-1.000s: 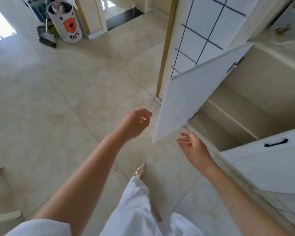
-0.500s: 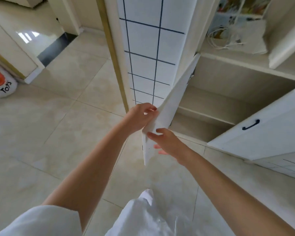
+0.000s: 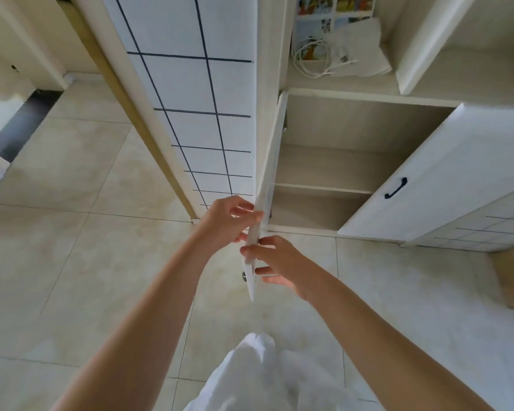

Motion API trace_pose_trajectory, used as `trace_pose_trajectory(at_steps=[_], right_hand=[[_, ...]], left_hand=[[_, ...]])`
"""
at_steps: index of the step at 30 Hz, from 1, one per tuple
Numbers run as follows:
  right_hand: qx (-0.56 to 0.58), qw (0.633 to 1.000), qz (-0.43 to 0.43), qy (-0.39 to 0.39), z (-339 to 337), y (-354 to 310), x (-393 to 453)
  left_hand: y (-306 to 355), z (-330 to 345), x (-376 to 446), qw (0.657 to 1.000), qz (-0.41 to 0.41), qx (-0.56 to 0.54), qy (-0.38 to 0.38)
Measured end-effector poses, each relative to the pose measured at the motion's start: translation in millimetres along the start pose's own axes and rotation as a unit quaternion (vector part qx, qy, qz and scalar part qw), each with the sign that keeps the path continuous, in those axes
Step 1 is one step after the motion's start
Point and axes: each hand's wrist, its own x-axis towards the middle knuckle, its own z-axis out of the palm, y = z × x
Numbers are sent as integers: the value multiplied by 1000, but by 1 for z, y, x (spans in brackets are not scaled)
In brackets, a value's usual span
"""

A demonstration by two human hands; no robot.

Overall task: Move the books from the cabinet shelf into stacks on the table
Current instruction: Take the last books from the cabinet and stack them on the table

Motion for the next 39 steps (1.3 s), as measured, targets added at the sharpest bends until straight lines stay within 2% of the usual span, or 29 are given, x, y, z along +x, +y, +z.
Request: trace_pose_trajectory(at_steps=[8, 10, 13, 15, 16, 19, 21, 25, 29, 31, 32, 34, 35, 36, 39], right_hand=[[18, 999, 19, 26, -67, 14, -38], [23, 998, 16, 51, -87, 19, -49], [2, 995, 6, 103, -111, 24, -61], [0, 992, -2, 129, -127, 25, -67], [0, 991, -5, 137, -137, 25, -70], [-4, 991, -16, 136, -167, 23, -75], [-14, 992, -27, 120, -191, 19, -76], [-46, 994, -47, 85, -242, 12, -69], [-77, 980, -123, 136, -291, 5, -57], [-144, 955, -161, 205, -308, 4, -51], [-198, 927, -182, 261, -315, 4, -47], [-331, 828, -254, 375, -329, 4, -35], [-385, 779, -280, 408, -334, 5, -27], [-417, 745, -295, 429, -342, 6, -19], [-482, 703, -286, 438, -366, 3, 4]], left_hand=[[11, 68, 1, 996, -43, -78, 14], [17, 89, 5, 996, -28, -69, 51], [31, 118, 6, 990, 13, 5, 137], [41, 136, 7, 981, 67, 28, 180], [45, 145, 11, 972, 123, 39, 196], [49, 162, 34, 917, 305, 150, 208], [52, 172, 55, 886, 374, 198, 188], [70, 187, 91, 855, 424, 242, 175], [88, 214, 111, 843, 436, 260, 180], [99, 230, 120, 846, 423, 267, 185], [107, 238, 125, 846, 417, 273, 188], [125, 252, 140, 848, 399, 292, 194], [132, 257, 146, 849, 385, 303, 197], [139, 262, 153, 854, 367, 310, 200], [154, 270, 169, 864, 334, 311, 214]])
